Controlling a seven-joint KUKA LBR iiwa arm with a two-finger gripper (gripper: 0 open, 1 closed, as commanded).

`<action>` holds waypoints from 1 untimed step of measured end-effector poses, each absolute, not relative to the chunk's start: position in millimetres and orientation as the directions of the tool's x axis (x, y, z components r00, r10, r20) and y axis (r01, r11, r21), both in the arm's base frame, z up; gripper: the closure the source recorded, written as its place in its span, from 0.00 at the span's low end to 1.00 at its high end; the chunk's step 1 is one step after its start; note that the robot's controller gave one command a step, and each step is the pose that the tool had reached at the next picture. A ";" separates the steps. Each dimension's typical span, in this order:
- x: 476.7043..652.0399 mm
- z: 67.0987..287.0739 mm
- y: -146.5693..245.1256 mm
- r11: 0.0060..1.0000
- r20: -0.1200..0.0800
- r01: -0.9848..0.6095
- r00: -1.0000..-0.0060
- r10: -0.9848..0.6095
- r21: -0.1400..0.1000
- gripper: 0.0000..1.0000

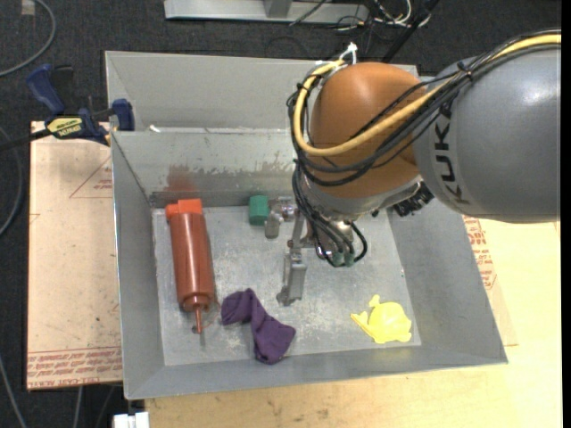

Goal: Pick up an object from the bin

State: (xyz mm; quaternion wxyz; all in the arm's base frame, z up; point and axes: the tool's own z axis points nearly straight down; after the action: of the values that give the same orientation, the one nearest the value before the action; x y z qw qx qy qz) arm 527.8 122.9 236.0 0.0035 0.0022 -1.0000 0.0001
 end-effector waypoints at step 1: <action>529.4 240.4 122.2 1.000 -0.001 -0.001 -1.000 -0.001 0.001 0.00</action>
Offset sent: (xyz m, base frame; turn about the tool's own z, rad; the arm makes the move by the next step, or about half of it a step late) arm -0.0460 -0.0325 -0.1207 0.0548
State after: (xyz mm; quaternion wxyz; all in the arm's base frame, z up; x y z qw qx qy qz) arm 529.4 122.2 240.4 -0.0004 0.0005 -1.0000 -0.0006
